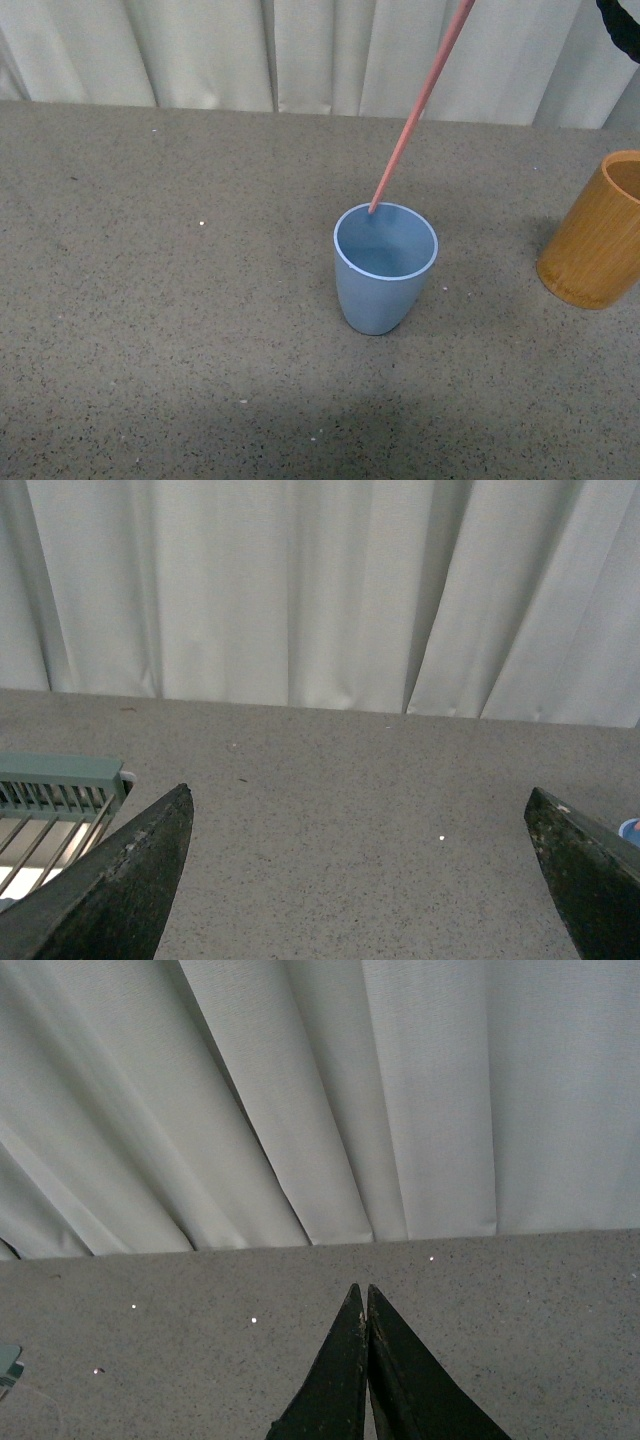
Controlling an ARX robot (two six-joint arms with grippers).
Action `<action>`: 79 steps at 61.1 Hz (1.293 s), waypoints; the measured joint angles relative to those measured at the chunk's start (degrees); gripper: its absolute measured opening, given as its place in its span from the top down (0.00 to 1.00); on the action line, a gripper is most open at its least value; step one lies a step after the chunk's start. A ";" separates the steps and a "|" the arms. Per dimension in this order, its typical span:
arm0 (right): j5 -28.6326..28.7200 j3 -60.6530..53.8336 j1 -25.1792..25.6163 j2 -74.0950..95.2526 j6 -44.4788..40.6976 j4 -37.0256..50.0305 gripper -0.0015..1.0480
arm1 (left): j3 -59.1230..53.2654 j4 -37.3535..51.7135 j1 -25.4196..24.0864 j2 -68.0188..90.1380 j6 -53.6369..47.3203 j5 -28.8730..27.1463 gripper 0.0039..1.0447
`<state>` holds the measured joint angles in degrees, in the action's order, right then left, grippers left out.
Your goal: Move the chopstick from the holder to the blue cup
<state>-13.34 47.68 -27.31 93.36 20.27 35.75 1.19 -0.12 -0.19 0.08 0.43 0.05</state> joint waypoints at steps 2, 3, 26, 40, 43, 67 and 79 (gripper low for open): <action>-0.07 -0.02 -0.07 0.04 0.09 0.00 0.99 | 0.00 0.00 0.00 0.00 0.00 0.00 0.06; -0.07 -0.02 -0.11 0.04 0.11 0.00 0.99 | 0.00 0.00 0.00 0.00 0.00 0.00 0.06; -0.46 -0.79 -0.55 0.04 0.57 -0.35 0.99 | 0.00 0.00 0.00 0.00 0.00 0.00 0.06; 0.00 -0.83 -0.55 0.04 0.57 -0.72 0.99 | 0.00 0.00 0.00 0.00 0.00 0.00 0.06; 0.00 -0.83 -0.57 0.04 0.57 -0.72 0.99 | 0.00 0.00 0.00 0.00 0.00 -0.02 0.06; -0.22 -0.85 -1.18 0.07 0.44 -0.83 0.45 | 0.00 0.00 0.00 0.00 0.00 -0.02 0.06; -3.30 -2.29 0.37 -1.68 -0.15 -2.05 0.13 | 0.00 0.00 0.00 0.00 0.00 -0.02 0.06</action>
<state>-16.64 45.39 -26.94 91.68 20.12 33.69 1.19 -0.12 -0.19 0.08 0.43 0.03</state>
